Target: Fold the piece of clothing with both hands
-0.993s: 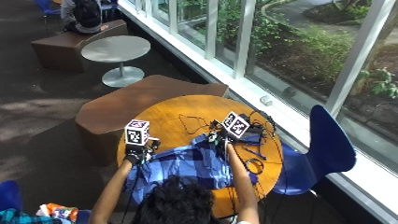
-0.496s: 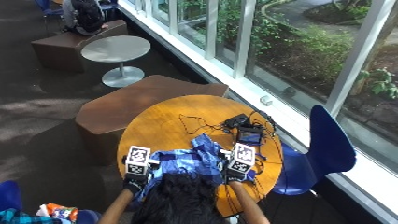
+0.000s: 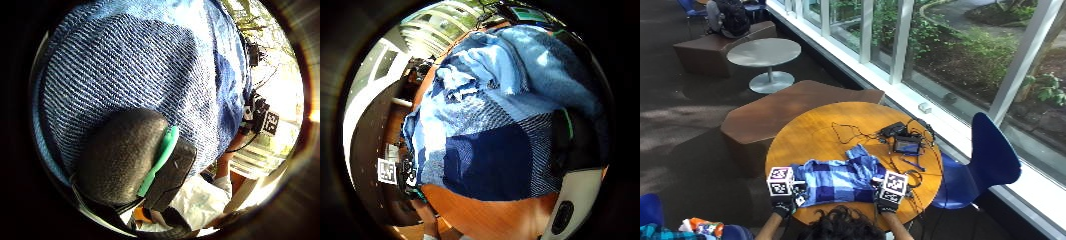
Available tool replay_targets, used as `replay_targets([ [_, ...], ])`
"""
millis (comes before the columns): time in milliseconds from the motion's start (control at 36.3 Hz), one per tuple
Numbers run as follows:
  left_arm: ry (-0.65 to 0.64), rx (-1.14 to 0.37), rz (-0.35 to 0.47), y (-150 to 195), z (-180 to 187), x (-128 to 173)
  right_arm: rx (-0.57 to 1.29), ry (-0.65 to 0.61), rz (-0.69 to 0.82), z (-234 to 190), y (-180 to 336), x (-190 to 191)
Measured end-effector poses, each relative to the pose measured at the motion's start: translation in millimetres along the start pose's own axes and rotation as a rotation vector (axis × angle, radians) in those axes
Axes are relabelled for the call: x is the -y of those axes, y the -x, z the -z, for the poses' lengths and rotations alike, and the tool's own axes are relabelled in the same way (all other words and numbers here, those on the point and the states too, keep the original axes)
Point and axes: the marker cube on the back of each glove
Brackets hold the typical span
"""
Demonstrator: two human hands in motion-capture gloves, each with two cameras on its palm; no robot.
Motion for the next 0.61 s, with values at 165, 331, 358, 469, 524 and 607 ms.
replay_targets([
  [165, 0.042, 0.012, -0.067, -32, -4, 19, 0.361, -0.043, -0.104, 19, -26, 19],
  [331, 0.055, 0.001, -0.148, -77, 7, 31, 0.754, -0.039, -0.239, 77, -54, 42],
  [358, 0.062, -0.005, -0.169, -84, 10, 32, 0.787, -0.059, -0.238, 89, -53, 44],
  [469, 0.054, -0.050, -0.191, -91, 18, 38, 0.819, -0.133, -0.156, 122, -29, 51],
  [524, 0.023, -0.108, -0.180, -85, 26, 36, 0.801, -0.148, -0.058, 133, -1, 54],
  [607, -0.059, -0.222, -0.147, -67, 44, 27, 0.736, -0.129, 0.131, 152, 58, 45],
])
